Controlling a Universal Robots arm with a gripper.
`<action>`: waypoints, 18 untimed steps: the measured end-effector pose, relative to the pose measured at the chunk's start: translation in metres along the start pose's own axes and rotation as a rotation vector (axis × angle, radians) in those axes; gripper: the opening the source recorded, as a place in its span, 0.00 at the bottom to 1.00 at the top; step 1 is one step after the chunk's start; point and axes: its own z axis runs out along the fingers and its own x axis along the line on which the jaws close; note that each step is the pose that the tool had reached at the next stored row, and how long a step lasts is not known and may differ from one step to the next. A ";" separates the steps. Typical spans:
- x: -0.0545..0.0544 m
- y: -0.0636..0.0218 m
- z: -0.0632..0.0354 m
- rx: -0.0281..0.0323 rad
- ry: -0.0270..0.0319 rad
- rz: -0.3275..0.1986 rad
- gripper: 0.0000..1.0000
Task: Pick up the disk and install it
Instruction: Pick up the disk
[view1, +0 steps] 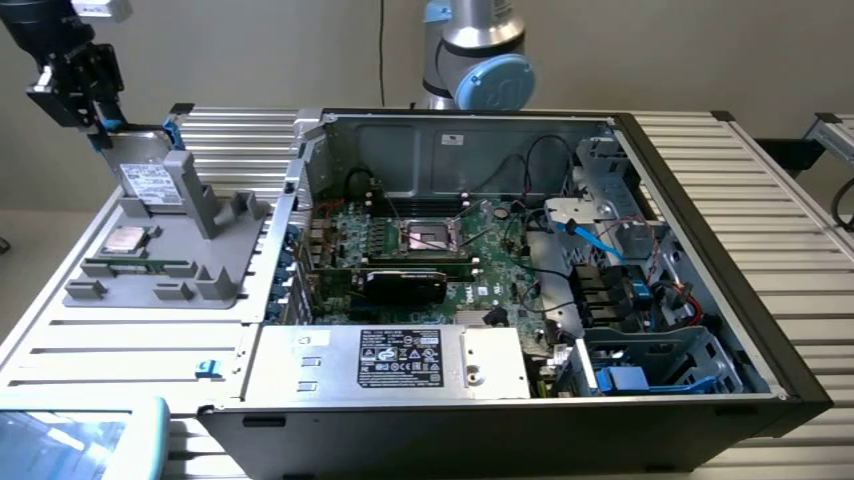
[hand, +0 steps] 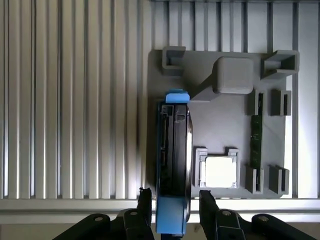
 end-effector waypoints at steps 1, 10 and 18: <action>0.000 -0.0002 0.0018 0.0001 0.0003 0.001 0.50; 0.000 -0.0023 0.0152 0.0002 0.0017 0.003 0.50; 0.000 -0.0024 0.0173 0.0002 0.0017 0.003 0.41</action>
